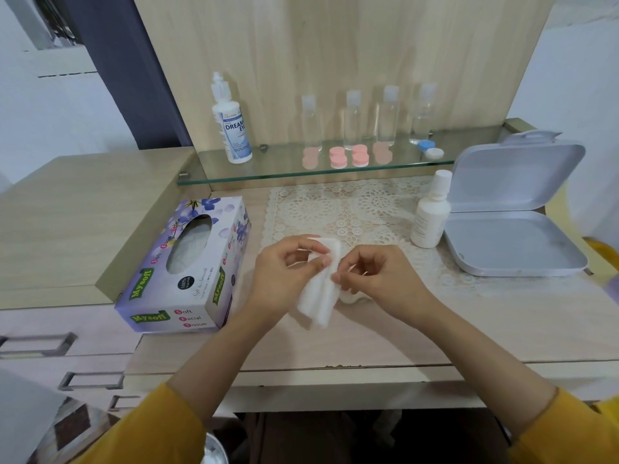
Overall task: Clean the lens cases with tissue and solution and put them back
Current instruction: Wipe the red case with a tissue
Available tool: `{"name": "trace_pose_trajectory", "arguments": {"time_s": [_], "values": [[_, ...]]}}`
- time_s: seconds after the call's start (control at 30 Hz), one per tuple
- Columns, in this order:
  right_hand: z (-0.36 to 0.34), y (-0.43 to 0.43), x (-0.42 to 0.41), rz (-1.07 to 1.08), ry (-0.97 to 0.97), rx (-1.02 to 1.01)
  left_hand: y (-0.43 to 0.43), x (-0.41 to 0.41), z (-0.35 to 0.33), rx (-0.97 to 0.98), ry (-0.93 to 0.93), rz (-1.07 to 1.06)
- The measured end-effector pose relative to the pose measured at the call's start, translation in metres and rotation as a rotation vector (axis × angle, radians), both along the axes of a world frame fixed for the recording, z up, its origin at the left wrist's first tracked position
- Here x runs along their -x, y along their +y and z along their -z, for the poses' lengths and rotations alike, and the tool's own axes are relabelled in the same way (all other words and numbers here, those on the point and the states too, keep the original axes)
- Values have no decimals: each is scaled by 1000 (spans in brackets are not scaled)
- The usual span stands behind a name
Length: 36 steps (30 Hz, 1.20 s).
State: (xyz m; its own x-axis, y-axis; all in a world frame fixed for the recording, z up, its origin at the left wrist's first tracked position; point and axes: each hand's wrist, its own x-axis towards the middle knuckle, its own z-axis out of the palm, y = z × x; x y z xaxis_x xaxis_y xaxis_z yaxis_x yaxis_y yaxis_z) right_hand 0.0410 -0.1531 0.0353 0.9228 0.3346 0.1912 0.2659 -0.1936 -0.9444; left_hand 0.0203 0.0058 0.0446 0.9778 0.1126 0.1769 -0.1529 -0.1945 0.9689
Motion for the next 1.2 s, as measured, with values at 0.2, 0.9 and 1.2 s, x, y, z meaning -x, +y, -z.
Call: {"name": "trace_pose_trajectory", "arguments": {"time_s": [0.2,0.9,1.2], "values": [[-3,-14,-6,55,-108,226,9,-2,2,-32,106,-23],[23,-38,-6,35,-323,680,-4,-9,43,-520,-78,171],[31,-38,-4,47,-350,564,-7,-13,53,-521,-352,106]]}}
